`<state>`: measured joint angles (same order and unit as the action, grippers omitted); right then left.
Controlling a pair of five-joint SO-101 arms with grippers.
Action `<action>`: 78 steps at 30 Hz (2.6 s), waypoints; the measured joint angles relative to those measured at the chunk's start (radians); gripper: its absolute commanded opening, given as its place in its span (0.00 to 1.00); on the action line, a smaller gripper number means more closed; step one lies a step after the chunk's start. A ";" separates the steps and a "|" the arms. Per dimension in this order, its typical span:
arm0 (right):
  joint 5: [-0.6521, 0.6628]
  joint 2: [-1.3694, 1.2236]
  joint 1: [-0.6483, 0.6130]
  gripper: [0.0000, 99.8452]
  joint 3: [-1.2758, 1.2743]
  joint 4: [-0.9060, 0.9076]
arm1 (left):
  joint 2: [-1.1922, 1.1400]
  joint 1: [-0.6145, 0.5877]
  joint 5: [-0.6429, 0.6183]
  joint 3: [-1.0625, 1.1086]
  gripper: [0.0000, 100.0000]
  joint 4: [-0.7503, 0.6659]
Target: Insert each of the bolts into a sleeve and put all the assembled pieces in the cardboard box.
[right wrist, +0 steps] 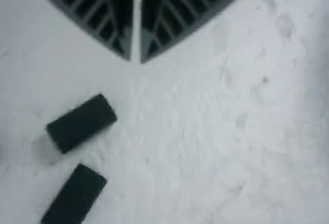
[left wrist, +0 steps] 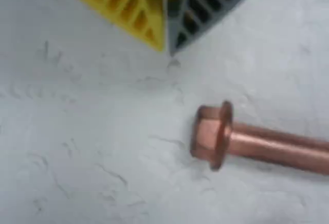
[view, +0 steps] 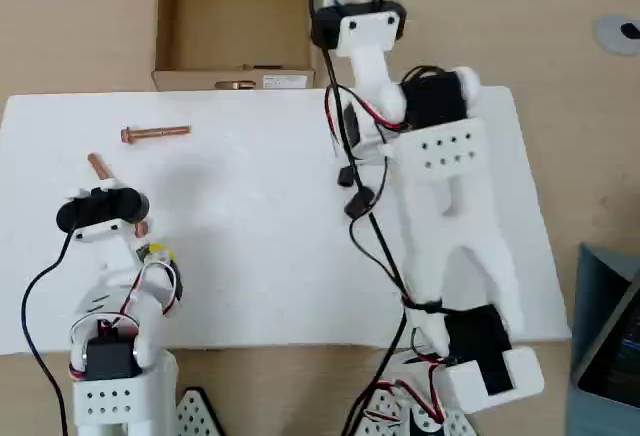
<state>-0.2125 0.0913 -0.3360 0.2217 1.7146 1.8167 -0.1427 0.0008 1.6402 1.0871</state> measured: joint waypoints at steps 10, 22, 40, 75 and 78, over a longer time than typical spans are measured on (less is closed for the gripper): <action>-0.048 0.000 0.000 0.21 -0.345 -0.307 | 0.000 0.000 0.000 0.000 0.00 0.000; -0.138 -0.293 0.000 0.21 -0.226 -0.351 | 0.000 0.000 0.000 0.000 0.00 0.000; -0.167 -0.617 -0.002 0.18 -0.025 -0.351 | 0.000 0.000 0.000 0.000 0.00 0.000; -0.167 -0.525 -0.002 0.01 0.508 0.049 | 0.000 0.000 0.000 0.000 0.00 0.000; -0.144 -0.428 -0.002 0.01 0.509 0.049 | 0.000 0.000 0.000 0.000 0.00 0.000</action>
<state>-0.3567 -0.3368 -0.3376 0.7311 1.7637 1.8167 -0.1427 0.0008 1.6402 1.0871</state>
